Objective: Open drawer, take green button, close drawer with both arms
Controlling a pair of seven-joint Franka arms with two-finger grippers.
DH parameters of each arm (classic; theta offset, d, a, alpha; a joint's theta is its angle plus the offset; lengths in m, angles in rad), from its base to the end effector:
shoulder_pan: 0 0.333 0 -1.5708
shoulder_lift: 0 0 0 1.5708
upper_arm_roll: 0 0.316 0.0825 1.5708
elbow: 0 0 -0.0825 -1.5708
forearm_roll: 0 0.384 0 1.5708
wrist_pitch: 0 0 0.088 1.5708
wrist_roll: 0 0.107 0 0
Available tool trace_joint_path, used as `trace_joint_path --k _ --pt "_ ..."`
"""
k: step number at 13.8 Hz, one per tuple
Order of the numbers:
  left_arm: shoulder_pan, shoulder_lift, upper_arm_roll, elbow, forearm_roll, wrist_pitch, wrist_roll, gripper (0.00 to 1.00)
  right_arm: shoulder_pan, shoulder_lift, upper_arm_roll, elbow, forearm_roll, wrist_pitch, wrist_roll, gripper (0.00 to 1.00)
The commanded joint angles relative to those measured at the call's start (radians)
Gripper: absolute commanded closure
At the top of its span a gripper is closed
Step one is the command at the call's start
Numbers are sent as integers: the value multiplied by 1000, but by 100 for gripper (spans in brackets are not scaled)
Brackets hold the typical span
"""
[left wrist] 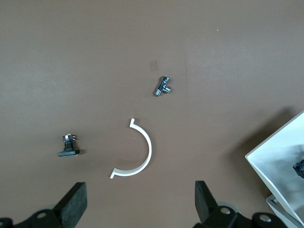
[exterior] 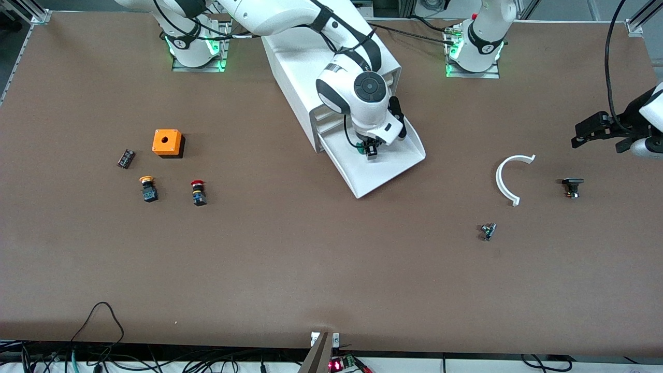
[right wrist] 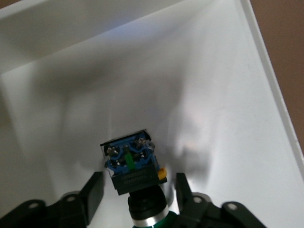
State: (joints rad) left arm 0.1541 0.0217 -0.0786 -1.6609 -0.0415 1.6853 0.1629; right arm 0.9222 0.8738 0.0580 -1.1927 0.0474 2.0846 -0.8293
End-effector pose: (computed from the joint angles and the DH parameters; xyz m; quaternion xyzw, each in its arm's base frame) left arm 0.5671 0.0393 0.5796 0.9989 -0.0413 0.0039 0.0211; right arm 0.4329 0.6275 0.2580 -0.6345 -0.7717 -0.0064 0.0435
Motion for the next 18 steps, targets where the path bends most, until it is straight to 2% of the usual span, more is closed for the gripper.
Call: trace_joint_path --k 1,5,9,12,14,16,18 --pt "-8 20 0 36 29 -9 -13 0 38 25 -33 41 -12 12 -5 54" --pt "-7 23 3 38 28 -10 -13 0 29 13 -37 42 -11 12 -7 71" --pt "-5 32 11 36 19 -4 -5 0 -6 -65 -37 41 -6 -11 -8 74" --pt "-10 47 0 33 20 25 -19 0 -90 -163 -32 35 -4 -70 -2 74" --pt "-46 85 -7 4 22 92 -125 0 -149 -205 -33 30 -3 -72 16 74" --pt "-106 133 -39 -45 23 173 -346 0 -222 -243 -33 15 0 -71 68 74" --pt "-184 193 -66 -130 29 322 -600 0 -287 -283 -33 -24 0 -60 160 74"
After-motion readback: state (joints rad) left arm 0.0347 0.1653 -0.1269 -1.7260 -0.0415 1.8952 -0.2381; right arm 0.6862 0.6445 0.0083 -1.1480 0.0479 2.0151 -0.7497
